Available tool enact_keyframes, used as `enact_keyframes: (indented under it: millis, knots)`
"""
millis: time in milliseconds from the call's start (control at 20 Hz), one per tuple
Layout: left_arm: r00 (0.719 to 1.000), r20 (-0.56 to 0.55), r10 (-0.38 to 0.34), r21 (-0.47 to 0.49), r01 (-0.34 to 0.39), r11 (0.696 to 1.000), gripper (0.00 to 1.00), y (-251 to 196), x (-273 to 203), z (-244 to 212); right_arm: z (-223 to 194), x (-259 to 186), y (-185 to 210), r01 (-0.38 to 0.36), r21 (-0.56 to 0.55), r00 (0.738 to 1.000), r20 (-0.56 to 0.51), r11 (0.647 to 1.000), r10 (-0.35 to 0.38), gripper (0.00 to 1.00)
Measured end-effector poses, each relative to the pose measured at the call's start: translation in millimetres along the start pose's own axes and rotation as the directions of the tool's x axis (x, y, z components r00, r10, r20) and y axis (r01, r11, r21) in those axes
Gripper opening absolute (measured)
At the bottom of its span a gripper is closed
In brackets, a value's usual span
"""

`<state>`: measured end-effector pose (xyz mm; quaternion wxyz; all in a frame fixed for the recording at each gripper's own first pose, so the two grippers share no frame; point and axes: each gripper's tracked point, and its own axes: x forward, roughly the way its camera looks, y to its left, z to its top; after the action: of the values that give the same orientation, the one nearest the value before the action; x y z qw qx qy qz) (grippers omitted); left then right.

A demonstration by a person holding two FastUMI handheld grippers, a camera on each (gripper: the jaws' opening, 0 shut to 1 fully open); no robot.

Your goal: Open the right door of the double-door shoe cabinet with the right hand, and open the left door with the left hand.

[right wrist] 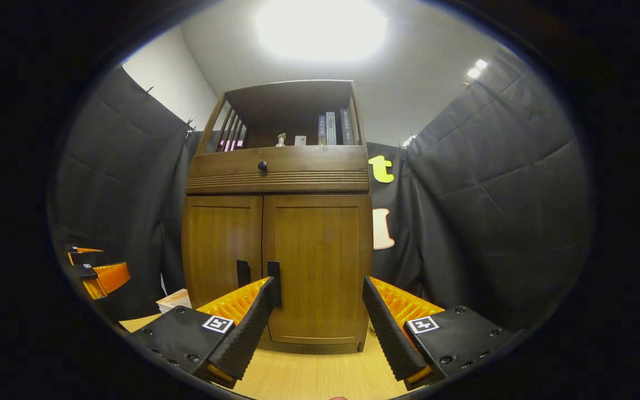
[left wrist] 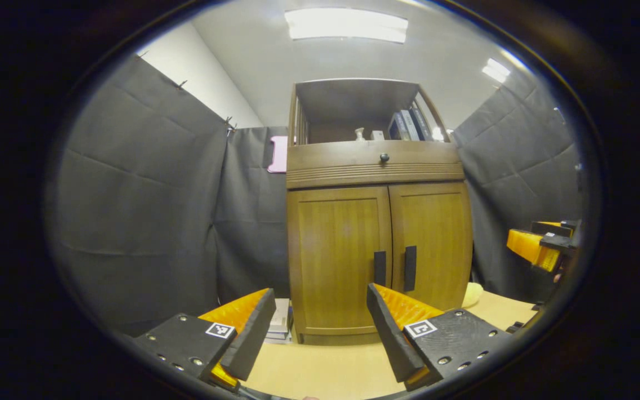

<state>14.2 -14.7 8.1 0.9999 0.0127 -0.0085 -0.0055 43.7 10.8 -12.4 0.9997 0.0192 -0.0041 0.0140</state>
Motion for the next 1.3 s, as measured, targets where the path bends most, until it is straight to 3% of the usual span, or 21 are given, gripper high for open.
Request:
enact_keyframes:
  millis: [800, 1300]
  knots:
    - [0.992, -0.011, 0.129, 0.032, -0.128, 0.991, 0.94, 20, -28, 37, -8, 104, 50, -0.093, 0.05, 0.996, 0.005, 0.994, 0.093, 0.97]
    - [0.974, -0.013, 0.227, 0.056, -0.226, 0.972, 0.95, 25, -30, 41, -35, 171, 87, -0.135, 0.051, 0.99, -0.023, 0.989, 0.136, 0.96]
